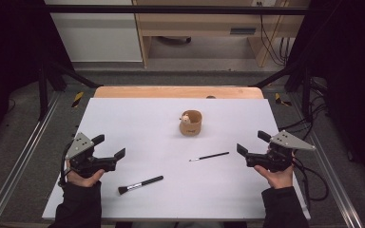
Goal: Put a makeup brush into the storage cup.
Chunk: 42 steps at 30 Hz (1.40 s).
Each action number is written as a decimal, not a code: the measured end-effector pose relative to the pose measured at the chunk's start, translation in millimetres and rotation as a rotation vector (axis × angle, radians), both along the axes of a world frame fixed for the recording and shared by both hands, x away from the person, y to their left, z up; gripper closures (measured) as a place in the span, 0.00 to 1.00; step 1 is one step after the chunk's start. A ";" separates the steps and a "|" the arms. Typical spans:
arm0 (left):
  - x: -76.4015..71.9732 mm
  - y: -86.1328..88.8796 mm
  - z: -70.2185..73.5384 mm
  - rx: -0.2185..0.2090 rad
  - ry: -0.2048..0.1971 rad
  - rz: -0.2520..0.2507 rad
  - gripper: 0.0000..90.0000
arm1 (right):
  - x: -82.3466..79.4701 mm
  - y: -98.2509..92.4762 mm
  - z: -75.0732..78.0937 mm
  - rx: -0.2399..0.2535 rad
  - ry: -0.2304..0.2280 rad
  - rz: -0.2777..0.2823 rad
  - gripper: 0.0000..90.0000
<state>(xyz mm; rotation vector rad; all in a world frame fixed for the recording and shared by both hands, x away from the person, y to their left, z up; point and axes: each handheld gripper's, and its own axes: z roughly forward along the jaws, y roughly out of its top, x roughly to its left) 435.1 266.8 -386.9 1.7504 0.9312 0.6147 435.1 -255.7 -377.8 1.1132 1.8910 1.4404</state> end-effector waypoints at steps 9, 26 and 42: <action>-0.6 1.1 -2.9 0.003 0.008 0.000 0.07 | -1.7 -1.5 2.3 -0.006 -0.005 0.000 0.08; 0.5 0.0 -7.0 0.020 0.016 0.000 0.07 | 9.4 20.0 2.1 -0.075 0.016 0.034 0.08; 1.5 -1.4 -8.7 0.023 0.020 -0.001 0.07 | 24.2 37.5 -3.9 -0.120 0.049 0.059 0.09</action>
